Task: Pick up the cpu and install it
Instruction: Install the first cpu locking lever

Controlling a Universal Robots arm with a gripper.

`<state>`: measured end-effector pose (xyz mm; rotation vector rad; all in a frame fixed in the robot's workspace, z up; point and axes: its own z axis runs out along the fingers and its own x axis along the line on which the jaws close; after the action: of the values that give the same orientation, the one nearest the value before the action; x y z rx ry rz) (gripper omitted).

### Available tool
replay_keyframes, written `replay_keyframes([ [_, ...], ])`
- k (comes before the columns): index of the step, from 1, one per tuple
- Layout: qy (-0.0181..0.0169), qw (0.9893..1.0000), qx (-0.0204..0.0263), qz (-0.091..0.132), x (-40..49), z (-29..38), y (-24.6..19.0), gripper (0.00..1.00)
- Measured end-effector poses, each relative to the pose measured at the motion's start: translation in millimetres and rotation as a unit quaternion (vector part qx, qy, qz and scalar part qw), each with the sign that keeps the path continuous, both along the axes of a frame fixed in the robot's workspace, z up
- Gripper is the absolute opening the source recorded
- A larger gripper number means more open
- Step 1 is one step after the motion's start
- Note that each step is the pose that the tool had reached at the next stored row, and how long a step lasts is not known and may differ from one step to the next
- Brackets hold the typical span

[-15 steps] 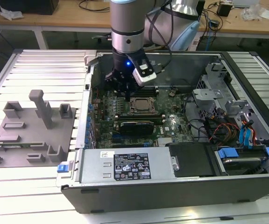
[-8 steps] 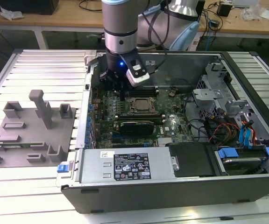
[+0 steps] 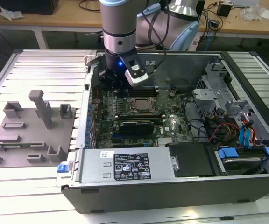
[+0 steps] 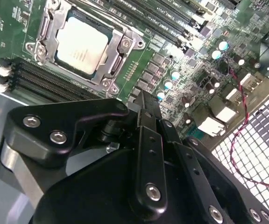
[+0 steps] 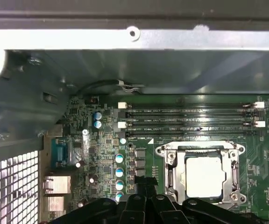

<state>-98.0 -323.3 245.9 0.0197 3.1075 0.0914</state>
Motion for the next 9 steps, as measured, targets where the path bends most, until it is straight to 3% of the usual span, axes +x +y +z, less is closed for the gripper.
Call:
replay_keyframes([
  [2,-0.0006,1.0,0.0033,0.0,0.1,6.1,0.0,0.11],
  [4,-0.0016,0.9996,0.0271,0.0,0.0,7.3,0.0,0.11],
  [5,-0.0018,0.9994,0.0343,0.0,0.0,7.4,0.0,0.11],
  [7,-0.0022,0.9986,0.0538,0.0,0.0,7.4,0.0,0.11],
  [9,-0.0024,0.9979,0.0647,0.0,0.0,7.4,0.0,0.11],
])
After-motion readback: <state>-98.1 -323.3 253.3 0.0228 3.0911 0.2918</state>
